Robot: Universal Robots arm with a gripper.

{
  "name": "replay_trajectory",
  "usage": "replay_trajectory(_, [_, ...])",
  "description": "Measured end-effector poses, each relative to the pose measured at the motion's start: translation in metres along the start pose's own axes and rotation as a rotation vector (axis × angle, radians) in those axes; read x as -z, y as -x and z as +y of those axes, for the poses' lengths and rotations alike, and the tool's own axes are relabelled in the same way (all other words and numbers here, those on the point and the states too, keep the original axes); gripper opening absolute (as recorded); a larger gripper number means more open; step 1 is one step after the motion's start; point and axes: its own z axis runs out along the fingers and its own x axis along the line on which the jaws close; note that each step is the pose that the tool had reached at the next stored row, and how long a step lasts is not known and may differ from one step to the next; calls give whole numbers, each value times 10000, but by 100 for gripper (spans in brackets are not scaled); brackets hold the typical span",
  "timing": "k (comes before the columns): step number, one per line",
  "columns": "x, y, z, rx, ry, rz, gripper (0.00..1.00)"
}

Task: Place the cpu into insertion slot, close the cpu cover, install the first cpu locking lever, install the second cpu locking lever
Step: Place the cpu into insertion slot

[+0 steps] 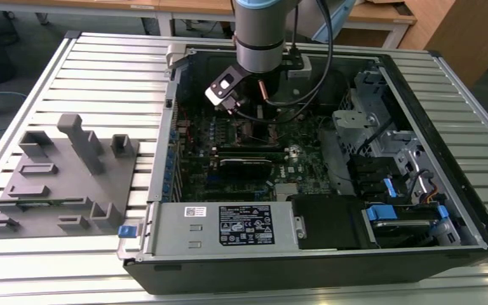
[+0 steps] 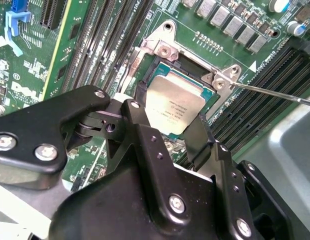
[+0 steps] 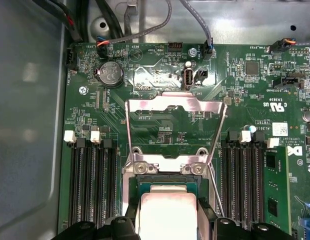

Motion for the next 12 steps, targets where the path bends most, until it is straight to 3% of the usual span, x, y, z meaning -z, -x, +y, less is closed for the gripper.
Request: replay_trajectory(12, [-13, 2, -3, -1, 26, 4, 54])
